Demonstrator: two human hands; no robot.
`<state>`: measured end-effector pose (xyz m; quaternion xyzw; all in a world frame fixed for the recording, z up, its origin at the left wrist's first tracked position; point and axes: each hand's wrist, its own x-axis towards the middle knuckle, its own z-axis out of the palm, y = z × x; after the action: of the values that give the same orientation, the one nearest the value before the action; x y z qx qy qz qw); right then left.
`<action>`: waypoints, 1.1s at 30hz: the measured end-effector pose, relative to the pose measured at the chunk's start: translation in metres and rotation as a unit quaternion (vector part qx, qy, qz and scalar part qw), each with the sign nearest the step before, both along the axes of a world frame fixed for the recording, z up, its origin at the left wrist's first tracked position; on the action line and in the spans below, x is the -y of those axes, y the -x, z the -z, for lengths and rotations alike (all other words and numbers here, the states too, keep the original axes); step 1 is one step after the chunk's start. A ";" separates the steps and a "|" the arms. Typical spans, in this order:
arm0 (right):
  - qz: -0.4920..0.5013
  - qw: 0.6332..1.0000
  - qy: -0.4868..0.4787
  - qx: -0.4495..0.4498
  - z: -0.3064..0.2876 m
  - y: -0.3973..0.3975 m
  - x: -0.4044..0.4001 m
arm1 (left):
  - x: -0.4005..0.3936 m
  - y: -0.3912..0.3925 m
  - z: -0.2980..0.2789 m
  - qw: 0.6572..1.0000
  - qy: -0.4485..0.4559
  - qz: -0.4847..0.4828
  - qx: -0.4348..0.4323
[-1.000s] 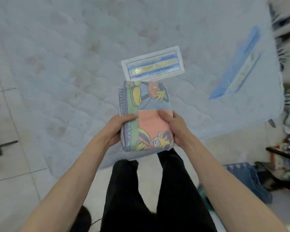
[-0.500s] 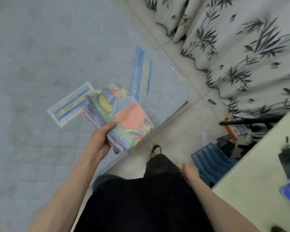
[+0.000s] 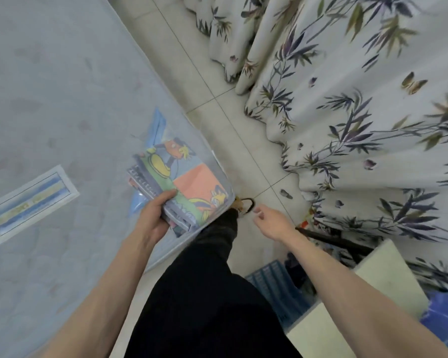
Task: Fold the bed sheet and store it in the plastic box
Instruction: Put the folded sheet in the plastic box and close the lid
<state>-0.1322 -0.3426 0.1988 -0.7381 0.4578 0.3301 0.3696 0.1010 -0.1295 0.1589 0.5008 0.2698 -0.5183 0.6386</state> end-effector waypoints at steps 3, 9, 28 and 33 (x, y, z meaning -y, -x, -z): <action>-0.082 0.995 0.058 0.006 0.015 -0.030 0.101 | 0.069 -0.013 0.037 0.999 -0.008 -0.035 -0.033; -0.002 0.999 0.042 -0.028 0.022 -0.087 0.290 | 0.263 -0.056 0.060 0.995 -0.035 -0.055 -0.073; -0.143 0.987 -0.043 -0.061 0.050 -0.541 0.603 | 0.501 -0.389 -0.015 0.948 -0.120 -0.286 0.067; -0.188 0.975 -0.109 0.052 0.012 -0.776 0.599 | 0.492 -0.499 -0.025 0.928 -0.115 -0.352 0.042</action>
<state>0.6436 -0.9412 0.1866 -0.7825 0.2520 0.4028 0.4024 0.6002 -0.6212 0.1842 0.4651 0.4588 -0.2043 0.7290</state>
